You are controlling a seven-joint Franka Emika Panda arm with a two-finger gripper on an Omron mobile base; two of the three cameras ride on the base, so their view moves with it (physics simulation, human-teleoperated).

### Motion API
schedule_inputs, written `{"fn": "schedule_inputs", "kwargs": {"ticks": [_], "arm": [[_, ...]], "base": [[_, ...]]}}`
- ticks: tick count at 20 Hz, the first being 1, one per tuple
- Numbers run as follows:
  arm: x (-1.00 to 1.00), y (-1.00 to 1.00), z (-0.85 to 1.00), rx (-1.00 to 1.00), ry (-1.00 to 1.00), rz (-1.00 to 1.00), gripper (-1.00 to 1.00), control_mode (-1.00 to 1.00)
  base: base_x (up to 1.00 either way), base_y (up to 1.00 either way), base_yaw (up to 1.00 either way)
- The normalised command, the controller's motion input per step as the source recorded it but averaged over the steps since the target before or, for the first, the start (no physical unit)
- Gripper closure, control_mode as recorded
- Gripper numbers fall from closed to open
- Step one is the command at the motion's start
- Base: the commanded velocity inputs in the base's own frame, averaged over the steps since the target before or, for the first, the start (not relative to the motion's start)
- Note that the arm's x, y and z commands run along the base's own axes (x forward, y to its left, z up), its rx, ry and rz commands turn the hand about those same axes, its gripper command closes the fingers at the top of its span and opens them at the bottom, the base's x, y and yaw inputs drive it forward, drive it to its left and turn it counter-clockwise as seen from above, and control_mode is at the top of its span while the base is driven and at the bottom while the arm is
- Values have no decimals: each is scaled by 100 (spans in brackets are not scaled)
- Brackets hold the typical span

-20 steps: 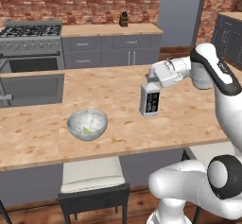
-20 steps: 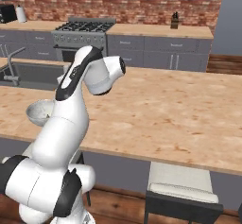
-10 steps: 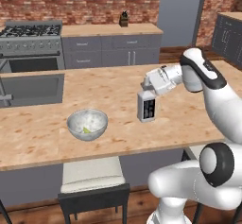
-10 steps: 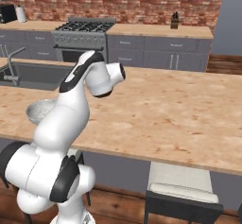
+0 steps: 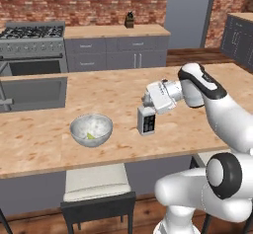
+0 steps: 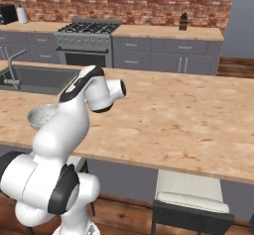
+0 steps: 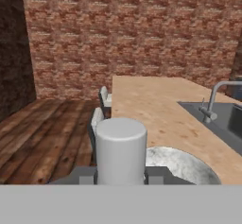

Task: There is a bowl on the dining counter. Grab a lemon wedge from the fridge and place it in the bowl. Then get the liquor bottle and glass cup from the cabinet and place them next to the bowl.

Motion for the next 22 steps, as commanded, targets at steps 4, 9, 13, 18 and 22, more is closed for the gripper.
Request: {"fn": "schedule_inputs", "kwargs": {"ticks": [4, 9, 13, 18, 22], "arm": [[0, 12, -32, -8, -36, 0, 100, -100], [1, 10, -30, -4, -22, 0, 100, -100], [22, 8, -14, 0, 3, 2, 100, -100], [33, 1, -17, 4, 10, 10, 100, -100], [43, 0, -21, 4, 9, 16, 100, -100]], "base": [[0, 0, 0], [0, 0, 0], [0, 0, 0], [0, 0, 0], [0, 0, 0]]}}
